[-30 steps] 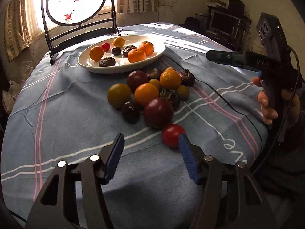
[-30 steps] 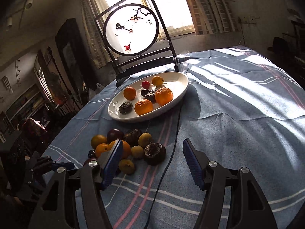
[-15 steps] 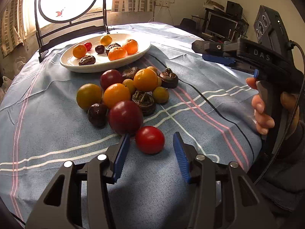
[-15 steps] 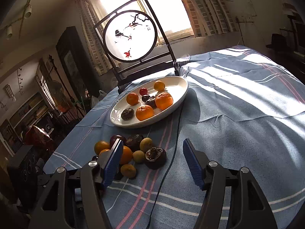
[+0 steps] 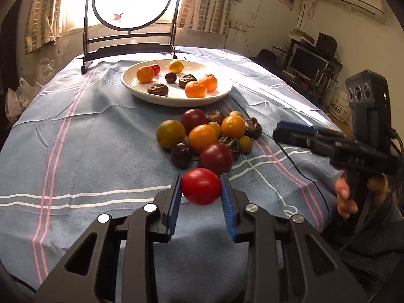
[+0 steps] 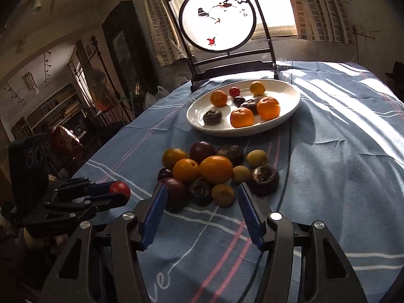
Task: Organize fruits
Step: 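Grasp a red tomato with the left tool while the right tool grasps a dark red plum, then place the red tomato on the plate with the left tool while the right tool places the plum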
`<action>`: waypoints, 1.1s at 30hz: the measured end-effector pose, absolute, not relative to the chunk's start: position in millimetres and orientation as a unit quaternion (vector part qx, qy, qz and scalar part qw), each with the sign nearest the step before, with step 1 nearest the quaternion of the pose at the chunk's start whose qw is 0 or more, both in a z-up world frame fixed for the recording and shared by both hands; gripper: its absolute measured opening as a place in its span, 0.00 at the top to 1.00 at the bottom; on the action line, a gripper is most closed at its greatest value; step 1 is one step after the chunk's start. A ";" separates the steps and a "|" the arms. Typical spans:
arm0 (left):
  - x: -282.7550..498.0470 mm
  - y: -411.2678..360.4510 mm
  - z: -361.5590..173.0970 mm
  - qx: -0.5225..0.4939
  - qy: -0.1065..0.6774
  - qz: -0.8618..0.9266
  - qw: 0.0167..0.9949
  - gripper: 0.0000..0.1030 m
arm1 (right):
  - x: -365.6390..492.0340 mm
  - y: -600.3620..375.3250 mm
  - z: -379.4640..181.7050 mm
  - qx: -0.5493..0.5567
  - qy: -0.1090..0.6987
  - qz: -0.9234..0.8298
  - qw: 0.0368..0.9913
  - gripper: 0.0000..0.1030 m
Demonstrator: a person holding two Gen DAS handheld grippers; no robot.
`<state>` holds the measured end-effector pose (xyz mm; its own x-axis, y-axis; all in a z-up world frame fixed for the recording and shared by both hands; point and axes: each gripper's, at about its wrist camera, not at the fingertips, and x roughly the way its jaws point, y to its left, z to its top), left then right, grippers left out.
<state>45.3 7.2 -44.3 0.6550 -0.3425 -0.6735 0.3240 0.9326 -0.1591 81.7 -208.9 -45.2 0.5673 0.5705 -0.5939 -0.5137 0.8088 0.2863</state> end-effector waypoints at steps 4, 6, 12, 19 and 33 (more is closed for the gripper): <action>48.8 30.5 -35.8 -0.029 0.364 -0.161 0.917 0.71 | 66.6 -150.7 -52.6 -0.065 0.348 0.307 0.884 0.48; 50.9 39.2 -33.7 -0.036 0.362 -0.155 0.919 0.71 | 72.2 -137.1 -58.1 -0.089 0.356 0.283 0.886 0.50; 56.5 45.6 -39.2 -0.041 0.367 -0.148 0.917 0.71 | 84.2 -112.7 -62.1 -0.124 0.379 0.244 0.884 0.61; 60.9 44.1 -41.4 -0.043 0.368 -0.155 0.916 0.71 | 88.1 -138.8 -54.7 -0.039 0.389 0.284 0.876 0.62; 193.6 -7.9 0.6 -0.026 0.366 -0.204 0.908 0.71 | 230.1 -229.2 21.4 0.128 0.351 0.251 0.893 0.62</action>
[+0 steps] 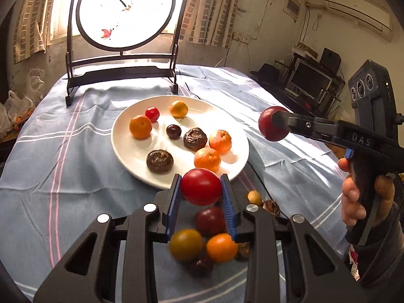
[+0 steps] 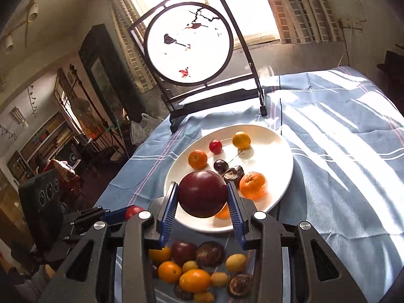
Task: Organize fruits
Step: 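Place the red tomato on the plate with the left tool while the right tool places the plum, then grasp a dark red plum with the left tool while the right tool grasps a yellow-green fruit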
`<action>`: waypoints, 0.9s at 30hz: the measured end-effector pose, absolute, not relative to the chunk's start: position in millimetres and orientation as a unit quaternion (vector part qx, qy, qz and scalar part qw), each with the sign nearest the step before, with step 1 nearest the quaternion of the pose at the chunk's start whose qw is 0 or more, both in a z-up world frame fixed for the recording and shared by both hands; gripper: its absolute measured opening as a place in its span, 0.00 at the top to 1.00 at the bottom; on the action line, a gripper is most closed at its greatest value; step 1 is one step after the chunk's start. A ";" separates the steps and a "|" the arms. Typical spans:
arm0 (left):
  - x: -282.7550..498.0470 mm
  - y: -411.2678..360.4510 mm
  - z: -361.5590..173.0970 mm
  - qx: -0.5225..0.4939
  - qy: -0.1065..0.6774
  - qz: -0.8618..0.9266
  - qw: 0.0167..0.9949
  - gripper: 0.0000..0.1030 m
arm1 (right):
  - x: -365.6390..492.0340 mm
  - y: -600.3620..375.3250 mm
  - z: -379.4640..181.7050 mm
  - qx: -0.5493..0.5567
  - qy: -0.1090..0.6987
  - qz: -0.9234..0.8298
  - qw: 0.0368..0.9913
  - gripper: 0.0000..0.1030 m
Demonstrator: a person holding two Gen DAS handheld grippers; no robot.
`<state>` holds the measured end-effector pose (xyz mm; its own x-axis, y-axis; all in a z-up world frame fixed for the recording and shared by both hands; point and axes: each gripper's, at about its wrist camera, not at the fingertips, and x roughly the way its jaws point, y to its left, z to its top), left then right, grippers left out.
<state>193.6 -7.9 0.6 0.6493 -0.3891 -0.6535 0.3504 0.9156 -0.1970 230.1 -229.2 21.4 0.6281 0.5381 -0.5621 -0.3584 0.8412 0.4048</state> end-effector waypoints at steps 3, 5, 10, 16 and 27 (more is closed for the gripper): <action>242.6 -16.8 -11.3 -0.025 0.389 -0.192 0.900 0.71 | 276.6 -224.5 4.3 0.133 0.372 0.226 0.891 0.62; 272.4 -15.4 -20.2 -0.033 0.403 -0.175 0.898 0.71 | 299.7 -219.7 -7.5 0.127 0.381 0.206 0.892 0.62; 313.8 -5.4 -35.5 -0.053 0.429 -0.150 0.889 0.58 | 321.7 -216.9 -25.7 0.138 0.385 0.195 0.891 0.57; 261.7 7.9 -18.7 -0.046 0.398 -0.150 0.904 0.48 | 260.3 -229.6 -7.2 0.133 0.354 0.217 0.900 0.55; 118.8 -1.3 -47.6 0.079 0.402 -0.204 0.889 0.39 | 134.5 -250.3 -49.0 0.114 0.359 0.219 0.900 0.50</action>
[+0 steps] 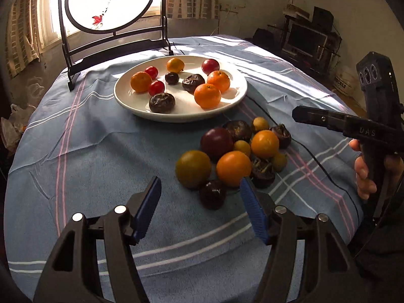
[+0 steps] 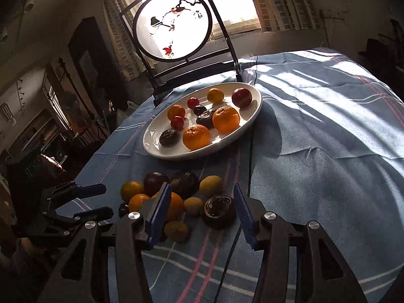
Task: Organize fruits
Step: 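Grasp a dark red plum with the left tool while the right tool grasps a yellow-green fruit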
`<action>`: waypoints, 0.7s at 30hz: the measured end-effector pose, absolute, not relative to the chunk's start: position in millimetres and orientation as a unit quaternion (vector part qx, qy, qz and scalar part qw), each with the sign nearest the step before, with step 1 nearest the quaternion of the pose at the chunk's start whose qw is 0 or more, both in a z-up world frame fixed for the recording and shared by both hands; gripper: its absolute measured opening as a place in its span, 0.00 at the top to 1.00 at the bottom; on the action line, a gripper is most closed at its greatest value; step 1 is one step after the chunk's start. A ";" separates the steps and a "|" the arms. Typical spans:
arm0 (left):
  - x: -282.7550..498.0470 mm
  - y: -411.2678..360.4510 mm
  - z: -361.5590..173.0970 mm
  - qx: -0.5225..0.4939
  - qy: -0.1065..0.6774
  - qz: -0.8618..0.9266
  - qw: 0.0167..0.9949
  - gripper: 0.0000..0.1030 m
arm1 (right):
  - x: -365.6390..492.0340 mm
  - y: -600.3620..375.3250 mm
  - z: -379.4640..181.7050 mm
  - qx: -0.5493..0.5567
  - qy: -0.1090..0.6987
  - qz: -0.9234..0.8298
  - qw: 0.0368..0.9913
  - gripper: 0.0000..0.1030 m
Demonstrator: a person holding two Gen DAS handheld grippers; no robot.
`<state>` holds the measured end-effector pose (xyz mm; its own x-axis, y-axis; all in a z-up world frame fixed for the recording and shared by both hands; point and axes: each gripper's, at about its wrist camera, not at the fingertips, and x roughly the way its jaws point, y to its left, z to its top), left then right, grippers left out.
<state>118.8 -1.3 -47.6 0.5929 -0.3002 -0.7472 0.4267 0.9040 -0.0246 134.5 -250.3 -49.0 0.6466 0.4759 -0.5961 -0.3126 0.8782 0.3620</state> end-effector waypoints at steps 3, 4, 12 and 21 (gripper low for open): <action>118.5 -11.1 -61.7 0.096 0.415 -0.200 0.882 0.41 | 129.2 -249.7 -44.3 0.110 0.341 0.222 0.907 0.50; 120.8 -13.4 -65.1 0.095 0.418 -0.198 0.881 0.44 | 131.5 -249.7 -46.3 0.113 0.348 0.225 0.903 0.50; 130.8 -15.2 -71.7 0.072 0.426 -0.209 0.877 0.75 | 127.1 -259.6 -48.0 0.134 0.338 0.235 0.902 0.49; 111.8 8.8 -49.5 0.008 0.343 -0.201 0.918 0.75 | 114.6 -223.4 -52.4 0.041 0.384 0.286 0.877 0.52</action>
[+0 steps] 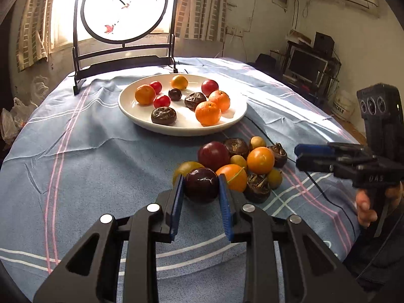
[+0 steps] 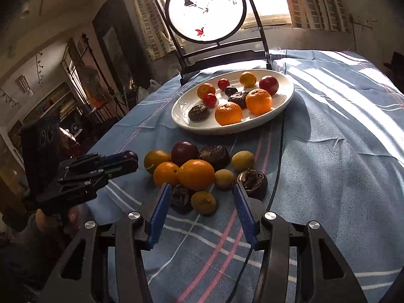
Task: Organize fruits
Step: 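Grasp a dark red plum with the left tool while the right tool grasps a yellow-green fruit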
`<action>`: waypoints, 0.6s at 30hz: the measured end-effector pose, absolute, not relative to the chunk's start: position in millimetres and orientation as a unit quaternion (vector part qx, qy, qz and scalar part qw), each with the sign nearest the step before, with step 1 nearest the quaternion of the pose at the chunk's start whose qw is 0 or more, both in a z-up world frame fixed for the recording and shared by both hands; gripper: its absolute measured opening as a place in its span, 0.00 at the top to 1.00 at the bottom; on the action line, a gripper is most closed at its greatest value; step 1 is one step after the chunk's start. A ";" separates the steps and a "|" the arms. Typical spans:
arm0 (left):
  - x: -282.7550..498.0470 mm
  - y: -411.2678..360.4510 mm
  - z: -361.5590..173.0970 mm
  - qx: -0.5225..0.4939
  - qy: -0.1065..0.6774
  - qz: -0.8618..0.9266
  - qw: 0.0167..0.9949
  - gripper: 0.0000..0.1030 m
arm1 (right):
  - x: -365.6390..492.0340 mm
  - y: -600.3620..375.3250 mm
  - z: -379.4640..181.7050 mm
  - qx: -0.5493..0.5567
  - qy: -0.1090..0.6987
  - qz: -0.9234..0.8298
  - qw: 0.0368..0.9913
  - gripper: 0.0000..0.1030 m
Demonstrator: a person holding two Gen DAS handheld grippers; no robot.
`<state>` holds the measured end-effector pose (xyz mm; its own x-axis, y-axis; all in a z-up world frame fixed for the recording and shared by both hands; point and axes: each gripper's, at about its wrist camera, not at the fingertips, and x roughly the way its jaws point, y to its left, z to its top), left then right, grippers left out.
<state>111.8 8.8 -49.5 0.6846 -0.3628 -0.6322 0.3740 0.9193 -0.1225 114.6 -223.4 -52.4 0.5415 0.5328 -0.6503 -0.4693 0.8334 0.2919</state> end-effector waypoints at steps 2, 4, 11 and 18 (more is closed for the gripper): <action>113.9 12.0 -48.7 -0.004 0.344 -0.204 0.916 0.75 | 111.3 -208.5 -57.9 -0.004 0.402 0.280 0.872 0.57; 114.6 13.5 -47.9 -0.011 0.343 -0.205 0.916 0.75 | 113.5 -200.2 -63.5 -0.027 0.417 0.264 0.869 0.60; 114.9 17.4 -47.9 -0.022 0.341 -0.209 0.916 0.75 | 134.5 -196.6 -73.1 0.000 0.456 0.268 0.849 0.65; 116.0 22.5 -47.4 -0.036 0.341 -0.206 0.916 0.75 | 128.4 -205.2 -67.6 0.034 0.438 0.296 0.848 0.75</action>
